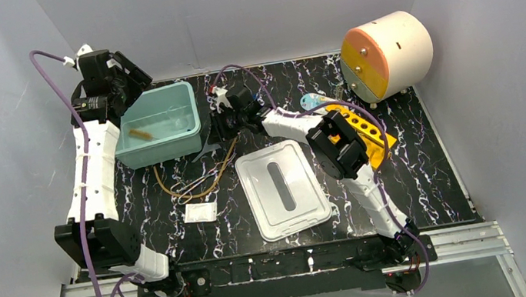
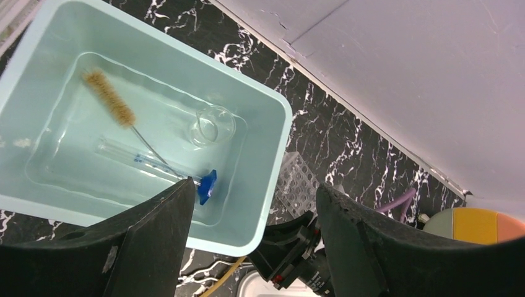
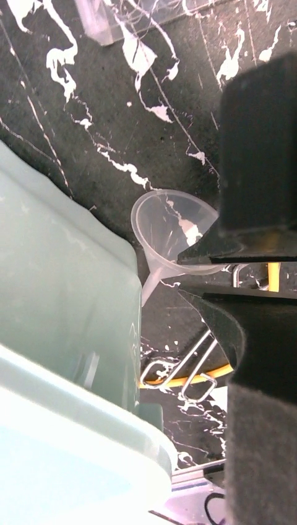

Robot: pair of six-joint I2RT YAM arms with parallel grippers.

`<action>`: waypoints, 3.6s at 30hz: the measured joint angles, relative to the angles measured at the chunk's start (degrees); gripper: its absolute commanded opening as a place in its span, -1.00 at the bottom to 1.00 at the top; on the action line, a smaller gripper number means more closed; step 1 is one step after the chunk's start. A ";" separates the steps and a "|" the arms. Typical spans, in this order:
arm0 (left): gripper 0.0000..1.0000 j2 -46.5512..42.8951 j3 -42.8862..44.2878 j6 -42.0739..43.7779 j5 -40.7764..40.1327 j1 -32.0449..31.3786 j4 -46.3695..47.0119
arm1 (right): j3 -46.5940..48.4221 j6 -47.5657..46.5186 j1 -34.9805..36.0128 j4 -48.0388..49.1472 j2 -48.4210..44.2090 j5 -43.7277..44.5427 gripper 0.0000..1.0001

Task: Organize the chemistry lab equipment

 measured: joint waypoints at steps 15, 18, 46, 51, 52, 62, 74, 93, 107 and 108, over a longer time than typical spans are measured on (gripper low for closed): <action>0.48 0.00 0.00 0.96 1.70 -0.48 0.48 | -1.99 -0.44 -1.03 -1.40 -2.56 -3.10 -1.00; 0.61 0.00 0.02 1.27 1.92 -0.48 0.48 | -5.18 -0.96 -1.38 -1.73 -6.21 -3.50 -1.00; 0.59 -1.01 -26.73 -11.89 53.46 -1.49 41.94 | -14.34 8.33 -13.60 2.97 -32.63 -5.57 -1.00; 0.16 -0.96 -29.99 -21.22 55.34 -2.71 51.74 | -14.34 11.96 -14.01 5.70 -32.72 -6.45 -1.00; 0.04 -0.87 -30.08 -22.25 55.60 -2.93 52.59 | -14.34 12.52 -14.12 6.10 -32.72 -6.62 -1.00; -0.85 -0.11 -30.08 -25.99 55.93 -4.07 54.62 | -14.34 14.58 -14.25 7.43 -32.72 -7.65 -1.00; -1.00 0.66 -28.55 -22.21 52.85 -4.09 48.43 | -13.68 14.14 -14.27 5.60 -32.70 -7.48 0.29; -1.00 0.48 -9.07 11.06 -0.04 0.35 3.15 | -13.35 9.62 -14.60 -0.07 -32.85 -3.21 0.38; -1.00 20.83 -1.53 15.98 -0.48 10.19 -2.10 | -13.81 8.74 -14.62 -2.89 -33.27 -3.21 0.35; -1.00 22.38 -0.63 16.22 -0.52 10.36 -2.47 | -13.81 8.28 -14.62 -3.65 -33.29 -3.21 0.36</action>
